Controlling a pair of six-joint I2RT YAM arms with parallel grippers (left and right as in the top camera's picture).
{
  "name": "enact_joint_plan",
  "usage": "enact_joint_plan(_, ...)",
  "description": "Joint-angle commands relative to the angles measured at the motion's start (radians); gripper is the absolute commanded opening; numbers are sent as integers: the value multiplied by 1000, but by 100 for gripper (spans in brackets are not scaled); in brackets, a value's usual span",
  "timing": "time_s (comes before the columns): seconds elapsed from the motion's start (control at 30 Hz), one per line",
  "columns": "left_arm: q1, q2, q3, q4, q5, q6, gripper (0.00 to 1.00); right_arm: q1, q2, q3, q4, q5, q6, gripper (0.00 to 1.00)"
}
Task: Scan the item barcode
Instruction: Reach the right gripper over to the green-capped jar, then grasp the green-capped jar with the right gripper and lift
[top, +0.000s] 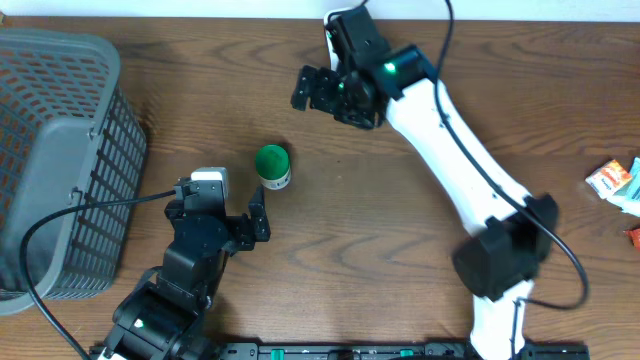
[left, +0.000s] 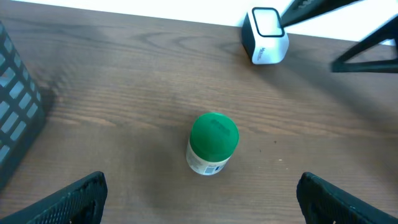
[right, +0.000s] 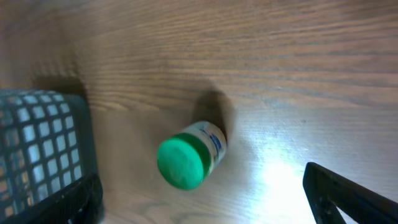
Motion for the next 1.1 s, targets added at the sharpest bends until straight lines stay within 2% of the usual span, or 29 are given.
enact_joint_plan(0.0,3,-1,2,3,-14,13,98,48,124,135,-58,7,44,99)
enact_joint_plan(0.17,3,-1,2,3,-14,13,98,100,243,230,-106,-15,69,99)
enact_joint_plan(1.07,3,-1,2,3,-14,13,98,201,393,229,-135,32,108,99)
